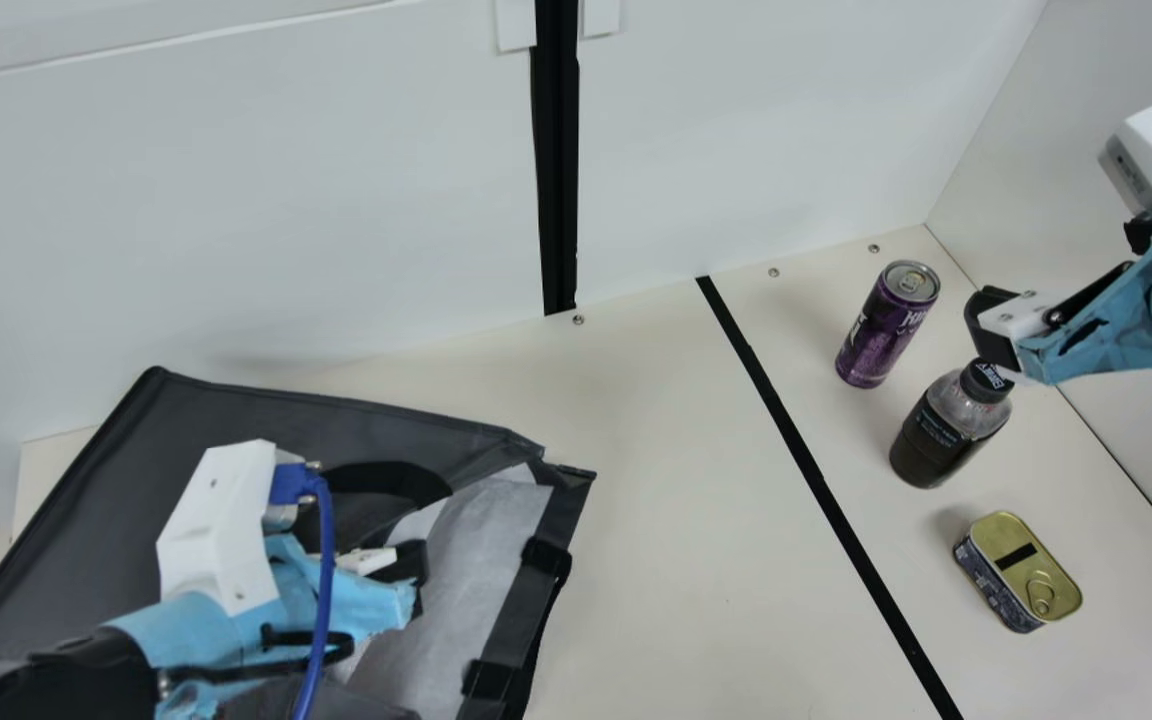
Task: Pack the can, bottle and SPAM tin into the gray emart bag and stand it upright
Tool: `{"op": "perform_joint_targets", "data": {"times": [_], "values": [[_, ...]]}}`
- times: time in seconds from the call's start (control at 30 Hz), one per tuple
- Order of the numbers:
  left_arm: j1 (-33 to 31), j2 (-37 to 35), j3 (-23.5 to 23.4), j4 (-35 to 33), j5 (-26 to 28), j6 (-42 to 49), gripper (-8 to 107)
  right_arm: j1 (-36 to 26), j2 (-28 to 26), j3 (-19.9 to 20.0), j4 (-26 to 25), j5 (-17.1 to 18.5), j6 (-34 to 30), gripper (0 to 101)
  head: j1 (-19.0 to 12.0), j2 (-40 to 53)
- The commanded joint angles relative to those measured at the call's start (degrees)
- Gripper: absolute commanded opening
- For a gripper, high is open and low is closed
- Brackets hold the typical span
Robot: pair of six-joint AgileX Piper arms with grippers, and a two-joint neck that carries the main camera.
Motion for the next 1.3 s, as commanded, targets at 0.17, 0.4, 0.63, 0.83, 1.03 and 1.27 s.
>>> {"op": "perform_joint_targets", "data": {"times": [0.17,0.4,0.63,0.83,1.03,1.27], "values": [[3.8,1.2,0.3,-9.1,1.5,7.6,-8,0.0,0.0,0.0,0.0,0.0,0.0,95,-1.3,0.0],[7.1,2.2,0.6,-13.5,2.6,11.8,-8,0.0,0.0,0.0,0.0,0.0,0.0,95,-1.3,0.0],[9.7,3.0,0.6,-15.2,3.5,14.4,-8,0.0,0.0,0.0,0.0,0.0,0.0,95,-1.3,0.0],[12.1,3.7,0.0,-15.5,4.2,15.7,-8,0.0,0.0,0.0,0.0,0.0,0.0,95,-1.3,0.0],[14.1,4.4,-0.7,-16.0,5.0,16.8,-8,0.0,0.0,0.0,0.0,0.0,0.0,95,-1.3,0.0],[15.8,4.8,-1.2,-17.2,5.9,18.3,-8,0.0,0.0,0.0,0.0,0.0,0.0,95,-1.3,0.0]]}}
